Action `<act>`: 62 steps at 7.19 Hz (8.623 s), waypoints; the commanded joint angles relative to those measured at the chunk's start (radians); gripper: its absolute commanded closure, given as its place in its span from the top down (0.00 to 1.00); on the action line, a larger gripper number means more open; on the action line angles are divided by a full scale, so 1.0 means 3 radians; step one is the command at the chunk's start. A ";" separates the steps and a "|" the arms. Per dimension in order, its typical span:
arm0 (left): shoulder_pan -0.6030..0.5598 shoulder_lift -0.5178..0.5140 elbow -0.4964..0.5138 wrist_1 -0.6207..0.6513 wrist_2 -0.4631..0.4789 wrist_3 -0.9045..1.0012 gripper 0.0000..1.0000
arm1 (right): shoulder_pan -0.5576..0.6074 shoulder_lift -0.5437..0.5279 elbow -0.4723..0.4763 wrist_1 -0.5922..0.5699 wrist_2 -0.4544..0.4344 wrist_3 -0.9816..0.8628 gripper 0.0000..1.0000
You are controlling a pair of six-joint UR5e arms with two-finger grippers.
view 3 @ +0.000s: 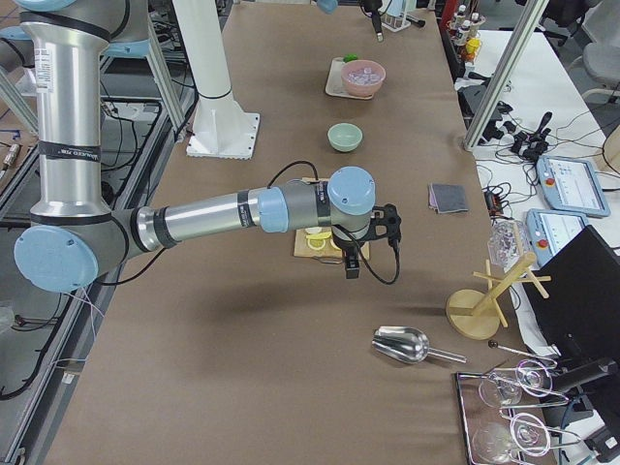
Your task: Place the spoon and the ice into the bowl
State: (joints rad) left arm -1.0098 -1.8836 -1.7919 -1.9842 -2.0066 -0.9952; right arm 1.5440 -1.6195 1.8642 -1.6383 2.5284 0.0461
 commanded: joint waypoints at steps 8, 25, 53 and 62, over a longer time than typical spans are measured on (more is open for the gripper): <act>0.0615 0.0061 0.0082 0.0202 0.0855 -0.0252 0.70 | -0.0119 0.0055 0.0125 0.0005 0.0060 0.0463 1.00; 0.0809 -0.0087 0.0159 0.0769 0.1207 0.0009 0.53 | -0.0652 0.0306 0.0259 0.0005 -0.0185 0.1442 1.00; 0.1213 -0.1401 0.0338 0.0979 0.0977 -0.1131 0.00 | -0.2820 0.0908 0.0066 0.0829 -0.1729 0.3181 0.92; 0.1361 -0.1498 0.0471 0.0969 0.1074 -0.1131 0.00 | -0.3040 0.0980 -0.0185 0.0823 -0.1893 0.3088 0.17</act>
State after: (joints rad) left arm -0.6088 -2.3318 -1.6582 -1.6923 -1.6856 -1.3335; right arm 0.6335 -1.3272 1.8115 -1.3914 1.9608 0.9736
